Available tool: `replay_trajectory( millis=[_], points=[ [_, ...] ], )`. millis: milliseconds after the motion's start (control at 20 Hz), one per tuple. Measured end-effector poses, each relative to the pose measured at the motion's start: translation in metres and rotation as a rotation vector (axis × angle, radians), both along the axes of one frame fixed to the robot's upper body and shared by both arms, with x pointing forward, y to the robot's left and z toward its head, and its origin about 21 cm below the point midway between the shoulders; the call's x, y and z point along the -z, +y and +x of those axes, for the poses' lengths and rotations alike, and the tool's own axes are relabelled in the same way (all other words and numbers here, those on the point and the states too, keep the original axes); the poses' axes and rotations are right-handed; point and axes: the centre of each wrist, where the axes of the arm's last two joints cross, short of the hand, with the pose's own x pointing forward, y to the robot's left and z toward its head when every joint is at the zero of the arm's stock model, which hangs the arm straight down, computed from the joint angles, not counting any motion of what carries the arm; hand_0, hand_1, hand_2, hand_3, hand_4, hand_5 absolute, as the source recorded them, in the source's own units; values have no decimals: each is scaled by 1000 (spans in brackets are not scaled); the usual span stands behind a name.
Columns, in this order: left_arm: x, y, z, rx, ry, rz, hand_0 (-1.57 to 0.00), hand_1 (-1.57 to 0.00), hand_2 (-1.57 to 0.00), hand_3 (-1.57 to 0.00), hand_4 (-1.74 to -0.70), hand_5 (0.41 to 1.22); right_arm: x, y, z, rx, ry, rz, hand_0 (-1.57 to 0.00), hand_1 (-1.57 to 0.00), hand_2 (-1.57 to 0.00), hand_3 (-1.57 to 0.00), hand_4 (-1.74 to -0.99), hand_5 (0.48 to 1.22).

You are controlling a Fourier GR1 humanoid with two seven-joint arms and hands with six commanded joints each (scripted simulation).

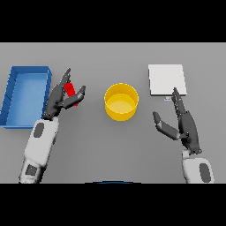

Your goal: Pick up the red beaker and tilt it to pour out 1 green nut into yellow bowl. Pick up the yellow bowl and place it on the metallic measuring scale.

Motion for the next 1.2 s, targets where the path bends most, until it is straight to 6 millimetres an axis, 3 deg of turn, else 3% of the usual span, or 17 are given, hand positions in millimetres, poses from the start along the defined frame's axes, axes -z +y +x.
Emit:
replay_trajectory(
  millis=[100, 200, 250, 350, 400, 500, 600, 750, 950, 1200],
  points=[
    [6, -2, 3, -7, -17, -50, 1, 1, -6, 1, -1303, 719, -1, -1, 1, 3, -6, 4, 1, 1, 1, 1, -1246, 646],
    [12, -5, 7, -16, -12, -84, -81, -94, -157, -133, -1364, 761, 0, -1, -1, 9, -6, 2, 1, 1, 1, 1, -1242, 645],
    [14, -9, 7, -24, -17, -99, -207, -230, -287, -254, -1401, 787, 0, 0, -1, 7, -4, -1, 1, 1, 1, 1, -1240, 645],
    [16, -16, 10, -48, -29, -107, -551, -588, -662, -728, -1471, 943, -1, 2, -3, 0, -9, -4, 1, 1, 1, 1, -1237, 648],
    [18, -20, 9, -69, -34, -86, -755, -783, -844, -884, -1519, 999, -2, -1, -3, 10, -3, -3, 1, 1, 1, 1, -1239, 648],
    [14, -20, 13, -71, -34, -10, -1049, -1067, -1106, -1058, -1589, 1079, -1, 0, -3, 2, 1, 0, 1, 1, 1, 1, -1239, 648],
    [14, -28, 12, -51, -53, 4, -1237, -1248, -1273, -1154, -1636, 1130, -3, 1, -3, 0, -10, -1, 1, 1, 1, 1, -1242, 650],
    [16, -22, 12, -43, -59, -1, -1400, -1406, -1419, -1357, -1542, 1174, -1, 0, -2, -2, -7, 14, 1, 1, 1, 1, -1255, 644],
    [10, -19, 13, -35, -82, -115, -1501, -1503, -1509, -1484, -1660, 1150, 0, 1, 1, -2, -5, 4, 1, 1, 1, 1, -1246, 644],
    [-24, -13, 19, -5, -142, -168, -1548, -1549, -1551, -1542, -1714, 1132, -1, -4, -2, 2, -19, -7, 1, 1, 1, 1, -1227, 647]
  ],
)
